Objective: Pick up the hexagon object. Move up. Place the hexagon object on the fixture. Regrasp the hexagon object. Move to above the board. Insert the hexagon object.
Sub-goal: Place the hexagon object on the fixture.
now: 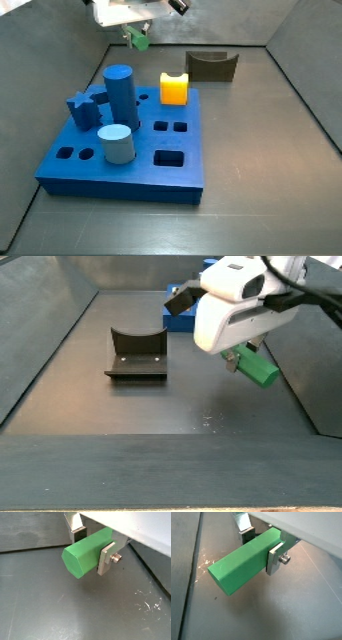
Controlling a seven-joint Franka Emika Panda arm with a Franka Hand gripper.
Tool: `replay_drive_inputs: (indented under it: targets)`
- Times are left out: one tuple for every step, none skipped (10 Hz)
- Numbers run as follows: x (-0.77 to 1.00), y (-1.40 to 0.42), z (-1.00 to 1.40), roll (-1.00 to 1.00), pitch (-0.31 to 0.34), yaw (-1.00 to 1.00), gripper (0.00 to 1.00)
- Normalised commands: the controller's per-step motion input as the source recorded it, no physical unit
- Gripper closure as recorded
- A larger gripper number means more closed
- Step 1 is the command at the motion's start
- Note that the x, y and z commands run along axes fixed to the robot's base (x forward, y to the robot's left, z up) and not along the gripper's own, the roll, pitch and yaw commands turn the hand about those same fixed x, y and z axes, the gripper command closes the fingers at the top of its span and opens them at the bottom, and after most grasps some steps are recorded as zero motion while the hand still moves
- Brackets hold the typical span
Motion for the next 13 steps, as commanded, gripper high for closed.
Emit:
replay_drive_inputs:
  targets:
    - [0.00, 0.00, 1.00, 0.00, 0.009, 0.00, 1.00]
    - [-0.01, 0.00, 1.00, 0.00, 0.022, 0.00, 1.00]
    - [-0.02, 0.00, 1.00, 0.01, 0.027, -0.01, 1.00]
    - [-0.02, 0.01, 1.00, 0.02, 0.031, -0.01, 1.00]
    - [-0.03, 0.01, 1.00, 0.03, 0.036, -0.01, 1.00]
    - [-0.03, 0.01, 1.00, 0.04, 0.038, -0.01, 1.00]
    - [-0.04, 0.01, 1.00, 0.05, 0.045, -0.01, 1.00]
    - [-0.04, 0.01, 0.98, 0.06, 0.050, -0.01, 1.00]
    - [-0.03, 0.02, 0.77, 0.06, 0.058, -0.01, 1.00]
    - [-0.02, 0.02, 0.62, 0.07, 0.068, 0.00, 1.00]
    - [-0.01, 0.02, 0.42, 0.07, 0.083, 0.00, 1.00]
    - [0.00, 0.02, 0.31, 0.07, 0.092, 0.00, 1.00]
    - [1.00, -0.52, -0.05, -0.04, -0.098, -1.00, 1.00]
